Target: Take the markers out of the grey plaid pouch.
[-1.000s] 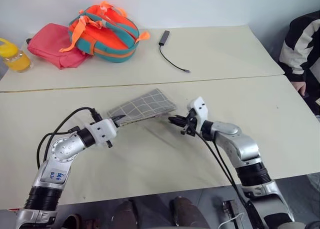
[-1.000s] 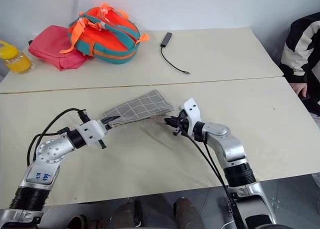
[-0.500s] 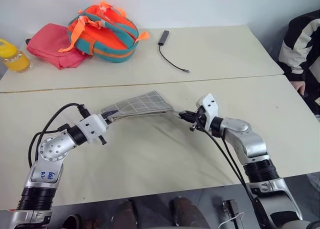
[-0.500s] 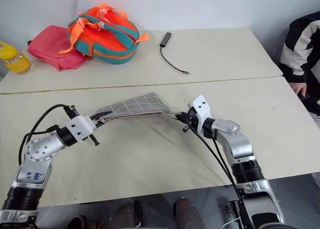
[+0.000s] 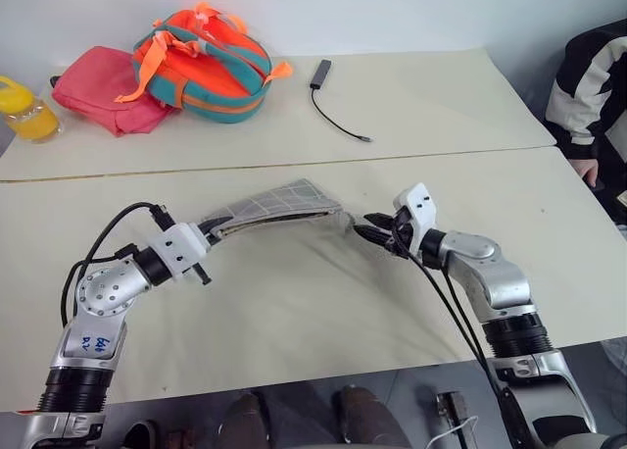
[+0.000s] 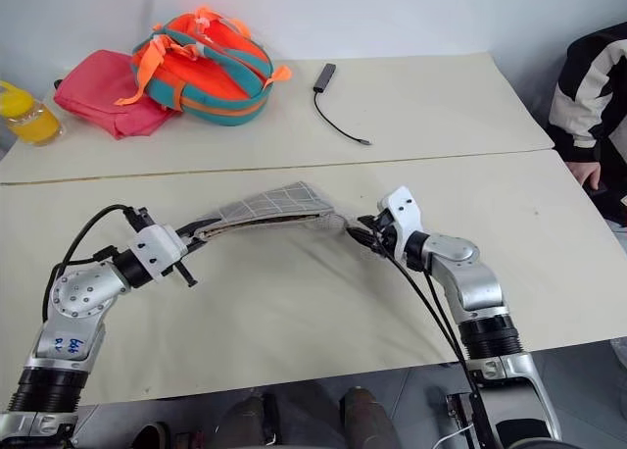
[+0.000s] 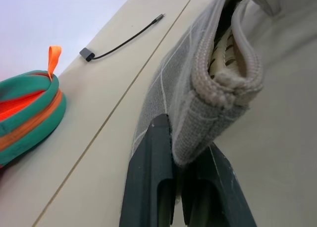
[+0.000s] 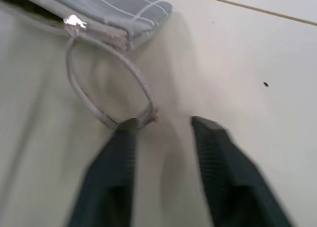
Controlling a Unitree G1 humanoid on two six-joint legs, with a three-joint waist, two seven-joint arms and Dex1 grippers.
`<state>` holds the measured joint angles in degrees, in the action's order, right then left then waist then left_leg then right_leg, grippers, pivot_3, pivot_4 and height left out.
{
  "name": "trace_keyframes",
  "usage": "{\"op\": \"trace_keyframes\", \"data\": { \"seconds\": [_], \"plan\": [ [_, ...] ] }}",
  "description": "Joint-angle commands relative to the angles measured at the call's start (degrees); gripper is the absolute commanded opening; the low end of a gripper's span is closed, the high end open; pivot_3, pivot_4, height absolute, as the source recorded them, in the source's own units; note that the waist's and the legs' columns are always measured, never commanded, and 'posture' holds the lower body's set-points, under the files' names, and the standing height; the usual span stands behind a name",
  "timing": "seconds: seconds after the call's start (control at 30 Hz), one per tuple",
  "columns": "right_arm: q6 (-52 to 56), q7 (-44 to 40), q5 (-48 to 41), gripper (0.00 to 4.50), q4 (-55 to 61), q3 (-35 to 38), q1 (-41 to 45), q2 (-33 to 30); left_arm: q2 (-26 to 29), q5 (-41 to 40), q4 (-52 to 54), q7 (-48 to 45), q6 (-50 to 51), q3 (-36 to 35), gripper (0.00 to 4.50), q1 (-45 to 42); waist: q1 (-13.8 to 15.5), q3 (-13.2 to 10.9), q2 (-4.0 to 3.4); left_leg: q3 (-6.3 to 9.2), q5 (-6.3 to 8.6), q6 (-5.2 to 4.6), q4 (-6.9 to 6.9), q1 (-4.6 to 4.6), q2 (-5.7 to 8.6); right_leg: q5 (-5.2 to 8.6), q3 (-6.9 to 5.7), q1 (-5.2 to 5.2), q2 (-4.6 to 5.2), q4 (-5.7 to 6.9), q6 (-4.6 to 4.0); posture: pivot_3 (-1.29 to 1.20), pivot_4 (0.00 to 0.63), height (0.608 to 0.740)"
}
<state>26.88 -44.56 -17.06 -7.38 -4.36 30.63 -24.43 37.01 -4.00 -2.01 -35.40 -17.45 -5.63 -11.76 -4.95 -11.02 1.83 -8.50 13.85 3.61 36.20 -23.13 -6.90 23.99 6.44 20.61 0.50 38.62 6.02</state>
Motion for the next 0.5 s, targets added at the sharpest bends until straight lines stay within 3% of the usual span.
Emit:
{"op": "trace_keyframes", "data": {
  "seconds": [0.03,0.2,0.3,0.5],
  "plan": [
    [0.4,-4.1,-1.9,2.94,6.2,0.4,0.2,-2.6,0.0,-2.2,2.2,-0.8,0.9,-0.9,0.0,0.1,0.1,0.0,0.0,0.0,0.0,0.0,0.0,0.0,0.0,0.0,0.0,0.0,0.0,0.0,0.0,0.0,0.15,0.74],
    [-1.5,-4.6,-5.0,2.94,9.1,4.7,5.1,-2.6,-0.3,-3.8,2.5,-1.6,3.0,-1.3,0.0,-0.9,-0.1,0.0,-0.01,0.01,0.0,0.0,0.04,0.0,0.0,0.0,0.0,-0.01,-0.01,0.02,0.0,0.0,0.15,0.74],
    [-0.5,-3.9,-7.4,2.37,12.6,4.2,7.5,0.3,-0.9,-4.5,3.0,-2.1,4.4,-0.5,0.0,-2.1,-0.1,0.0,-0.01,0.01,-0.01,-0.02,0.06,0.0,-0.02,0.0,0.01,-0.01,-0.03,0.06,0.0,0.0,0.15,0.74],
    [-6.5,-0.8,2.2,0.2,15.1,-6.1,5.9,3.6,-1.8,-3.7,3.7,-2.6,5.8,0.9,0.0,-3.9,0.1,0.0,0.0,0.08,-0.01,-0.01,0.01,0.0,0.0,0.0,-0.05,0.01,0.01,0.07,0.0,0.0,0.15,0.74]
  ]
}}
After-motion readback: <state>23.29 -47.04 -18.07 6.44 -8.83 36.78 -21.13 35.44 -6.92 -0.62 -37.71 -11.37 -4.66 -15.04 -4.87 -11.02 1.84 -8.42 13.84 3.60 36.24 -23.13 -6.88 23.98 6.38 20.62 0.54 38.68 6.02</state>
